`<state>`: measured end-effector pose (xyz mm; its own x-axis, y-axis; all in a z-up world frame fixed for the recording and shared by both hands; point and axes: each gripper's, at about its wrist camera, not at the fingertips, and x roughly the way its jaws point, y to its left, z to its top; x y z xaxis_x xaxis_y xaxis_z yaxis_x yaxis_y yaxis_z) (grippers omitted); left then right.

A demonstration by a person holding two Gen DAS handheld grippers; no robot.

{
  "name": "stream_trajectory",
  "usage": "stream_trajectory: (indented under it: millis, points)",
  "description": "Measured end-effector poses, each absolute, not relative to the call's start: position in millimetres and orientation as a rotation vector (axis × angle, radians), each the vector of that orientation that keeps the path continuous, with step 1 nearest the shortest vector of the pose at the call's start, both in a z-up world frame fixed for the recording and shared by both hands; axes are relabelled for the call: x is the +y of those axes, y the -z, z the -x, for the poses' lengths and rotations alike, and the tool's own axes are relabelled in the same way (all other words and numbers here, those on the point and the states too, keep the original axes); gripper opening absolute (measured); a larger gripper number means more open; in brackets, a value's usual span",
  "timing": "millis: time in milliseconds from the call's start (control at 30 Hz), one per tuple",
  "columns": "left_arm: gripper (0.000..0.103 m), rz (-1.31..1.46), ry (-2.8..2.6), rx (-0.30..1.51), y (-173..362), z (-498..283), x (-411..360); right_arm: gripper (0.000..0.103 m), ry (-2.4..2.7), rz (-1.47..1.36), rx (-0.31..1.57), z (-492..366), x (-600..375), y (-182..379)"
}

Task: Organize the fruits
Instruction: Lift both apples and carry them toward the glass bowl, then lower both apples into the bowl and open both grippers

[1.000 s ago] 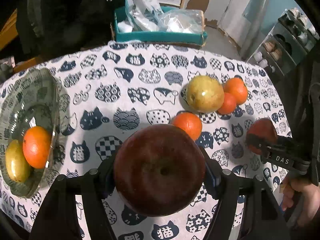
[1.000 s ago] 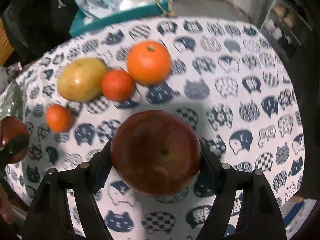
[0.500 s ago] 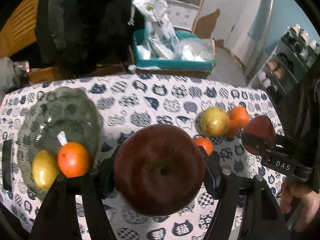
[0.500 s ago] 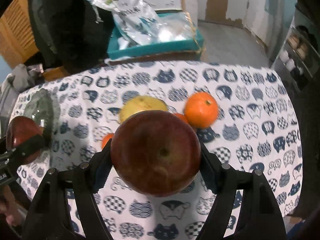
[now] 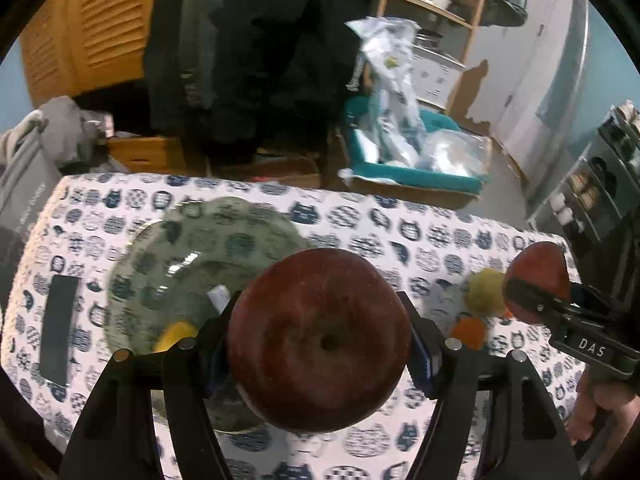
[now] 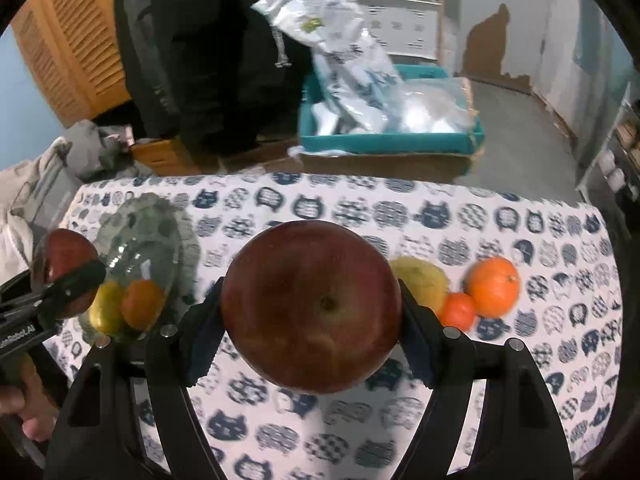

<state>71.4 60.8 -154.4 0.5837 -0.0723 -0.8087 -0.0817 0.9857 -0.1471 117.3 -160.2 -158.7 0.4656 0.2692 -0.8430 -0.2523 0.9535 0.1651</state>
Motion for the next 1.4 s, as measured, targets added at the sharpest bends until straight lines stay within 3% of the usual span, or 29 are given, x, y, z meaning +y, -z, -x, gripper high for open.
stream_trajectory:
  millis: [733, 1400]
  points:
    - [0.072, 0.271, -0.180, 0.999, 192.5, -77.3, 179.5, 0.077, -0.559, 0.037, 1.116, -142.8, -2.8, 187.7]
    - [0.072, 0.381, -0.202, 1.140, 256.2, -91.6, 221.6, 0.077, -0.613, 0.106, 1.236, -158.7, 60.1, 238.8]
